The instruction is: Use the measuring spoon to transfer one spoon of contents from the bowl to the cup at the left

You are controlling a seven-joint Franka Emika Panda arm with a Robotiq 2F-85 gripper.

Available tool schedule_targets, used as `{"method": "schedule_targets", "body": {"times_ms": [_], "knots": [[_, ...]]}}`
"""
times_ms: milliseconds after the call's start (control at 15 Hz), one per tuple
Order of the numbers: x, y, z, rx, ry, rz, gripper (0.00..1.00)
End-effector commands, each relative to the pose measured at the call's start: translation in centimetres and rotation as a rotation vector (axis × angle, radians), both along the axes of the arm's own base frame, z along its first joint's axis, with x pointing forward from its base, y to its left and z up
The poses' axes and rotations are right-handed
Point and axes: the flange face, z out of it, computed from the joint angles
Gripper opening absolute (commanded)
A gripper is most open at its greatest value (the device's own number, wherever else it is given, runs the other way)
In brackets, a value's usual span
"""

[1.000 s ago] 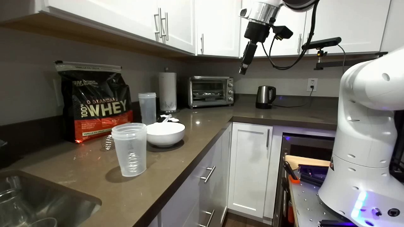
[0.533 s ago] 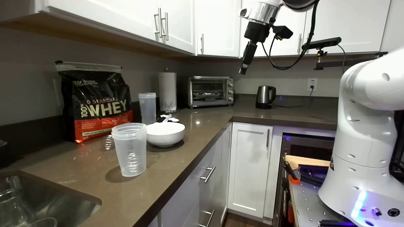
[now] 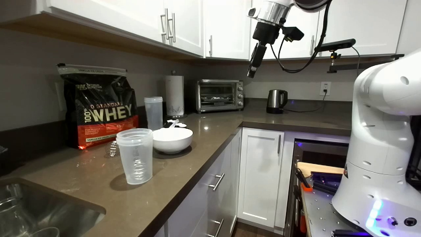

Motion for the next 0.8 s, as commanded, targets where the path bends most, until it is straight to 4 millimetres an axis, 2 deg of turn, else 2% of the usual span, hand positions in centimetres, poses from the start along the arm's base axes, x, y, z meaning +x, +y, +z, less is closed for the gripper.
{"method": "schedule_targets", "body": {"times_ms": [0,400,733], "knots": [[2.9,1.8,0.2,-0.011,-0.027,0.078,1.0],[8.0,5.2,-0.6,-0.053,-0.081,0.225,1.0],[12.4,6.9,-2.1,-0.115,-0.013,0.336,1.0]]}}
